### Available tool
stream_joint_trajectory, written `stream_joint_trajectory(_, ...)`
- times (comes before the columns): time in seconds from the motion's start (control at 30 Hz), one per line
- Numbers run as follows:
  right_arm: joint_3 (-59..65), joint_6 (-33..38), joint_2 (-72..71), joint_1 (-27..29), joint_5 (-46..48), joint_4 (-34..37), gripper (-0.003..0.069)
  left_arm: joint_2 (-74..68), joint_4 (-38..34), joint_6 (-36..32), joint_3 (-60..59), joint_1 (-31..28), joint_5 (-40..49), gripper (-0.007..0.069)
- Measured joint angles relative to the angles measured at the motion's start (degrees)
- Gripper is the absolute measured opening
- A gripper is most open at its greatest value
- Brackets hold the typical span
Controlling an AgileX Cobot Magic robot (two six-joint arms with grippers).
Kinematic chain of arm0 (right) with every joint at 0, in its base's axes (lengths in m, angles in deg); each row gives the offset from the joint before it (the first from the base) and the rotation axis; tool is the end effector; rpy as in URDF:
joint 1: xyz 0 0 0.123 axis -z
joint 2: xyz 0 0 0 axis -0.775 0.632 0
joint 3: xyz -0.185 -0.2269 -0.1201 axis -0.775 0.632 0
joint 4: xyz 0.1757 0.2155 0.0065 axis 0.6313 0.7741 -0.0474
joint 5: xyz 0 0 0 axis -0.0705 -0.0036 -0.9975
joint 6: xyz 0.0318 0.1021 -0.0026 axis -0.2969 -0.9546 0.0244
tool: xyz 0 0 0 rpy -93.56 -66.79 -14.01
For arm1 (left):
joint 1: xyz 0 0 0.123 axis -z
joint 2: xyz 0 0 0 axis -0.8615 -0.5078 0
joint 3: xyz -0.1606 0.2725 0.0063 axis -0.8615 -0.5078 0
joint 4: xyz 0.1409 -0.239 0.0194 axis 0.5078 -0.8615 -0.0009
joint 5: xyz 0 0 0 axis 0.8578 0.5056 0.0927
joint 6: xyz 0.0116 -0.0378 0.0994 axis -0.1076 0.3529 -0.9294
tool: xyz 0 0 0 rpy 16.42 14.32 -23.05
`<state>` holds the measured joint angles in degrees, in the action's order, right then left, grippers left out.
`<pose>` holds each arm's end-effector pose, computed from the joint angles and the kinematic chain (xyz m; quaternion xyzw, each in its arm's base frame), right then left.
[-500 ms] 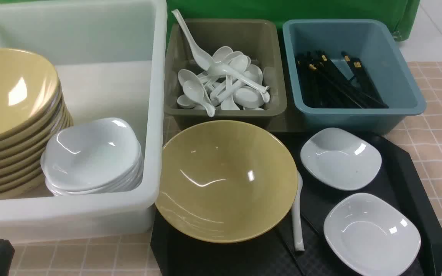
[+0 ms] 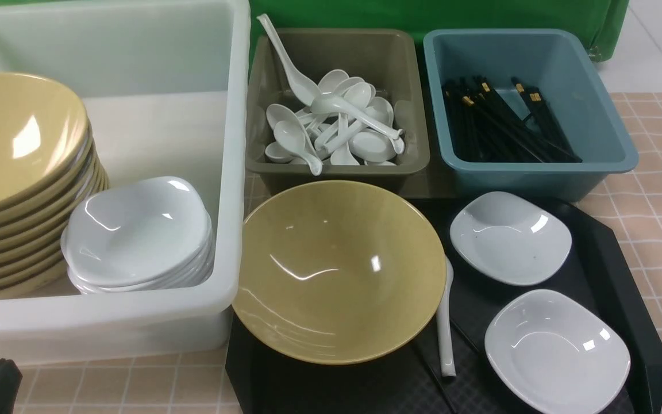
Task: On brown table put chopsticks spoon bowls plates into blue grey white boxes.
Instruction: 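Grasp the large bowl on the tray by its rim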
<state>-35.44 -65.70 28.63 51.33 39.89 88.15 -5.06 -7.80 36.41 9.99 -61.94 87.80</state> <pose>0.0647 0.0001 0.1716 -0.0246 0.7868 -0.0210 0.6164 0.0641 0.0014 0.1746 -0.0496 0.7858 -0.0213 0.6162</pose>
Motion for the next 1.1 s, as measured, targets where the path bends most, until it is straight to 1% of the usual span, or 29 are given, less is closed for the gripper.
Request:
stream_joint_trajectory(0.47, 0.0, 0.0, 0.0, 0.0, 0.0, 0.0, 0.0239, 0.0, 2.2, -0.7, 0.0, 0.0, -0.1, 0.0007)
stream_joint_trajectory(0.63, 0.0, 0.4, 0.0, 0.0, -0.7, -0.8, 0.0239, 0.0, 2.5, -0.8, -0.1, 0.0, -2.4, 0.0007)
stream_joint_trajectory(0.67, 0.1, 0.8, 0.0, 0.0, -3.5, -1.1, 0.0239, 0.0, 2.5, -0.8, -0.1, 0.0, -6.4, 0.0007)
stream_joint_trajectory(0.7, 0.1, 0.9, 0.0, 0.0, -4.7, -1.1, 0.0239, 0.0, 2.5, -0.8, -0.1, 0.0, -7.8, 0.0007)
stream_joint_trajectory(0.73, 0.2, 1.1, 0.0, 0.0, -11.4, -1.5, 0.0239, 0.0, 2.5, -0.8, -0.1, 0.0, -14.3, 0.0007)
stream_joint_trajectory(0.77, 0.2, 1.1, 0.0, 0.0, -12.5, -1.5, 0.0239, 0.0, 2.5, -0.8, -0.1, 0.0, -15.1, 0.0007)
stream_joint_trajectory(0.8, 0.2, 1.2, 0.0, 0.0, -20.8, -1.6, 0.0239, 0.0, 3.0, -0.8, -0.1, 0.0, -21.5, 0.0007)
stream_joint_trajectory(0.87, 0.2, 1.3, 0.0, 0.0, -33.2, -1.7, 0.0239, 0.0, 3.4, -0.8, -0.1, 0.0, -31.4, 0.0007)
stream_joint_trajectory(0.93, 0.2, 1.0, 0.0, 0.0, -43.2, -1.7, 0.0239, 0.0, 3.7, -0.9, -0.1, 0.0, -38.7, 0.0007)
stream_joint_trajectory(0.97, 0.2, 0.0, 0.0, 0.0, -49.7, -1.7, 0.0239, 0.0, 3.9, -0.9, -0.1, 0.0, -43.1, 0.0007)
stream_joint_trajectory(1.0, 0.2, -1.7, 0.0, 0.0, -53.0, -1.7, 0.0239, 0.0, 4.1, -0.9, -0.1, 0.0, -45.7, 0.0007)
stream_joint_trajectory(1.03, 0.2, -6.6, 0.0, 0.0, -58.4, -1.7, 0.0239, 0.0, 4.1, -0.7, -0.1, 0.0, -50.7, 0.0007)
stream_joint_trajectory(1.1, 0.2, -11.2, -0.1, 0.0, -62.2, -1.1, 0.0239, 0.0, 4.1, 0.3, -0.1, 0.0, -54.7, 0.0007)
